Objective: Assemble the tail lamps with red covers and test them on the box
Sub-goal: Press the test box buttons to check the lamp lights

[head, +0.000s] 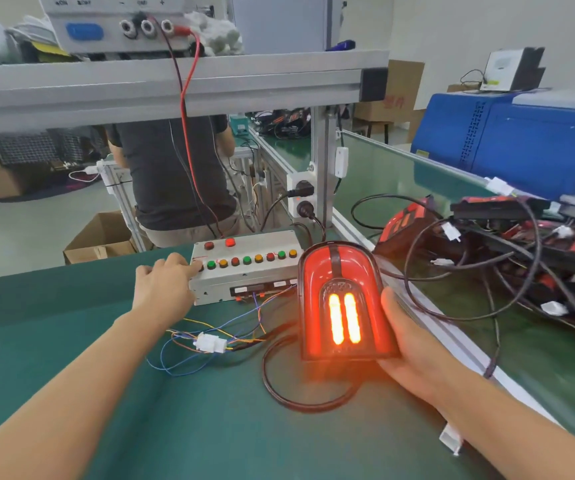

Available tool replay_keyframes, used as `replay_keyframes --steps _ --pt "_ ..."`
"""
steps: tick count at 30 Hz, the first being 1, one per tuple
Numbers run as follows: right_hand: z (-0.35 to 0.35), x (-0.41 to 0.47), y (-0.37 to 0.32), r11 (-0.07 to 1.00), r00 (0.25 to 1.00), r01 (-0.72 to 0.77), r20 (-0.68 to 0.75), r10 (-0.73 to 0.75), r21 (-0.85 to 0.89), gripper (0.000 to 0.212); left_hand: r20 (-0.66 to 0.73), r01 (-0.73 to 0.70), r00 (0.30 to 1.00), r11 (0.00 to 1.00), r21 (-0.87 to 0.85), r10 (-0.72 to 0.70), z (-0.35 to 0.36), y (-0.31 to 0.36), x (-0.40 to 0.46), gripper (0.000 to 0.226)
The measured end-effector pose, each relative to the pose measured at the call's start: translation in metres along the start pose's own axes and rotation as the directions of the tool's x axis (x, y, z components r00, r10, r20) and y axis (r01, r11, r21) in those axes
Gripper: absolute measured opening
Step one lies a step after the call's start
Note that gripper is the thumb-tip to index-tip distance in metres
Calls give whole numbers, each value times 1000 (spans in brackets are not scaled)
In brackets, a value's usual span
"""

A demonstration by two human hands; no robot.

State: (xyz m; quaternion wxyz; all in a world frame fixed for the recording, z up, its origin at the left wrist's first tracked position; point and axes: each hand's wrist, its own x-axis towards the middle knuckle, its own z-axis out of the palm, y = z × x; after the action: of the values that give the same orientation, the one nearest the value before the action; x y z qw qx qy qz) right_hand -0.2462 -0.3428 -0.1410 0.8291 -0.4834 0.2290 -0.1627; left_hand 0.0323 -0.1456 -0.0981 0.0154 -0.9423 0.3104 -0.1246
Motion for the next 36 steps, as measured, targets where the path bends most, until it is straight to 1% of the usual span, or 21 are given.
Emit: replay_keyframes --steps 3,7,11,13,14,17,19,21,23,26,30,33,36 --pt "-2 0 0 1000 1000 -4 4 4 -12 54 -45 -27 999 996 88 31 0 5 -2 57" --pt "-1 -2 -1 999 1000 -7 4 7 -46 57 -46 2 999 999 39 0 2 4 -6 58" --pt "0 -5 -3 999 1000 -17 -14 16 -45 50 -52 32 998 999 -5 -32 1 8 -10 60" --pt "-2 -7 -5 999 998 -38 -46 37 -24 49 -65 37 997 999 3 -37 0 17 -14 65" --pt "2 -6 -6 998 998 -55 -35 55 -8 49 -72 41 997 999 -3 -41 -2 19 -19 70" --pt "-2 -7 -5 995 995 -66 -69 71 74 50 -71 -69 996 993 -91 62 2 54 -26 87" --pt "-2 -6 -4 991 994 -62 -79 72 121 52 -41 -127 992 980 -153 122 0 79 -24 89" --pt "-3 -5 -3 986 994 -55 -88 69 157 54 19 -142 988 962 -234 151 -6 100 -16 90" --pt "-4 -4 -3 977 995 -51 -75 68 206 56 79 -123 985 951 -282 151 -12 115 -8 89" --pt "-5 -4 -4 968 995 -57 -60 74 246 57 140 -78 983 958 -274 120 -13 127 -5 85" --pt "-2 -5 -5 970 996 -67 -44 79 234 56 137 -38 988 971 -238 72 -6 130 -11 86" --pt "-2 -5 -5 973 996 -75 -38 85 218 57 154 46 988 973 -225 -11 -4 127 -12 87" --pt "-2 -5 -6 974 995 -78 -37 88 215 58 184 85 982 972 -221 -44 -5 127 -12 85"
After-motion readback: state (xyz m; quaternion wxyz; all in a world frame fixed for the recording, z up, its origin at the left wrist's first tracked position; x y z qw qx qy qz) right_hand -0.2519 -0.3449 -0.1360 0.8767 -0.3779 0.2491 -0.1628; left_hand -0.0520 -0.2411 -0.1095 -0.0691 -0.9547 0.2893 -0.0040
